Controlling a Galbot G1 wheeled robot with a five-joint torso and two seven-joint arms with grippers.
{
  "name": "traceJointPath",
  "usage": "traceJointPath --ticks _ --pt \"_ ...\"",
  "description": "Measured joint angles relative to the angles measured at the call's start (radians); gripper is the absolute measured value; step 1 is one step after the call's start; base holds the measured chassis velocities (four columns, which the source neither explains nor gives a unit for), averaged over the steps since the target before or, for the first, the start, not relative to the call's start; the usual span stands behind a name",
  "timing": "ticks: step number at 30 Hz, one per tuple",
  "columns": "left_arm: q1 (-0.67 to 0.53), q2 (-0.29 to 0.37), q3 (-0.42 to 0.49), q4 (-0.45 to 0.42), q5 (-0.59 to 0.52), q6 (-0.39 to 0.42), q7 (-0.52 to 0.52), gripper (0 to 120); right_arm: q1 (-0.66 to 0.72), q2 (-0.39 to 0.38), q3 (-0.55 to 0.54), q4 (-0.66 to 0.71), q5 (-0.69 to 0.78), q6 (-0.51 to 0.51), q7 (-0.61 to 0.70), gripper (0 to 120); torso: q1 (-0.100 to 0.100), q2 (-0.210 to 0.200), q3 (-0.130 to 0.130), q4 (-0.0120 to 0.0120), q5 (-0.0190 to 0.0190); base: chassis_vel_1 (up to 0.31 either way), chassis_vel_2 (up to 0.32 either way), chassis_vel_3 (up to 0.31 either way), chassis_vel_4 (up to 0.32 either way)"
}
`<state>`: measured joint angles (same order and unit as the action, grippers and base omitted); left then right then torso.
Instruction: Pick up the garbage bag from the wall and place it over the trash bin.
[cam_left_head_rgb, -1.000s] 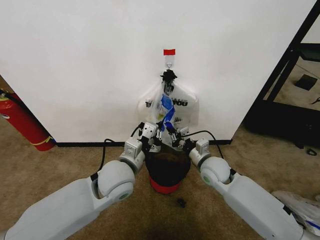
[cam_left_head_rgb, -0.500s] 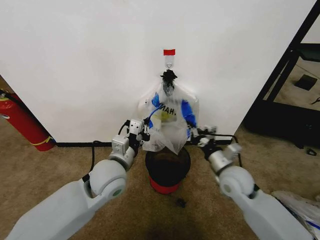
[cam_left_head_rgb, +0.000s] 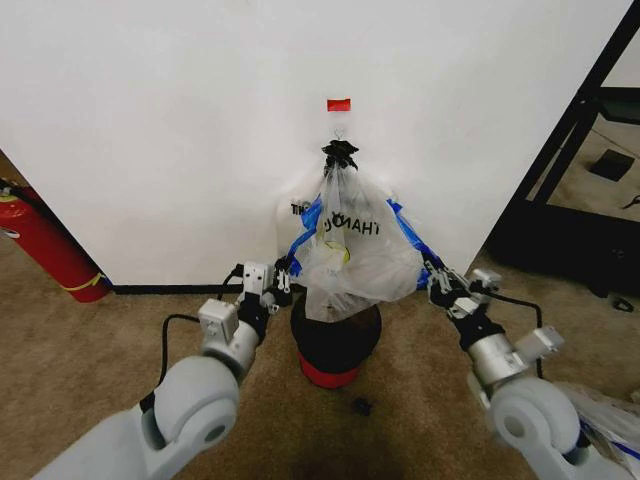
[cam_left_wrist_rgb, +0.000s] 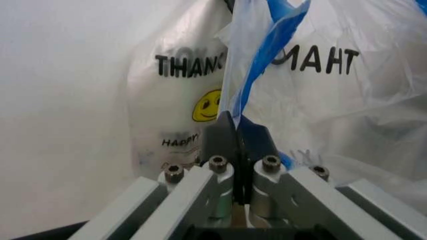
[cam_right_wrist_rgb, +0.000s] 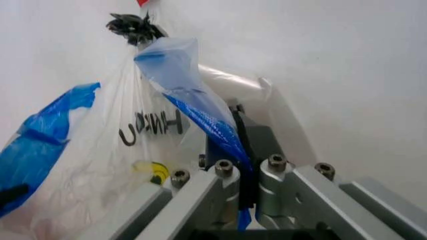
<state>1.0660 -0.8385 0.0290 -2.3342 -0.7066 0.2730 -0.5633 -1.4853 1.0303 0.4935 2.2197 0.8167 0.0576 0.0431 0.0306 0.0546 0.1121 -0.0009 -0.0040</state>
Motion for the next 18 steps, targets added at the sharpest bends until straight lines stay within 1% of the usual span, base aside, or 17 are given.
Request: traceJointPath --ticks 5,9,16,18 --pt "0.022 -0.009 0.005 -0.008 0.016 0.000 0.000 0 -0.061 0.018 0.015 0.014 -0.032 0.018 -0.017 0 0.000 0.000 0.000 -0.0004 0.0000 0.000 0.000 0.000 0.000" --pt "0.074 -0.021 0.023 -0.015 0.056 -0.004 0.003 0 -0.105 0.037 0.015 0.019 -0.063 0.032 -0.022 0 0.000 0.000 0.000 -0.0002 -0.0001 0.000 0.000 0.000 0.000" --pt "0.102 -0.026 0.023 -0.032 0.067 -0.005 0.006 0 -0.108 0.034 0.030 0.052 -0.047 0.029 -0.021 0 0.000 0.000 0.000 0.0000 -0.0001 0.000 0.000 0.000 0.000" --pt "0.128 -0.023 0.021 -0.036 0.075 -0.007 0.007 0 -0.118 0.028 0.035 0.062 -0.039 0.024 -0.019 0 0.000 0.000 0.000 0.0000 -0.0001 0.000 0.000 0.000 0.000"
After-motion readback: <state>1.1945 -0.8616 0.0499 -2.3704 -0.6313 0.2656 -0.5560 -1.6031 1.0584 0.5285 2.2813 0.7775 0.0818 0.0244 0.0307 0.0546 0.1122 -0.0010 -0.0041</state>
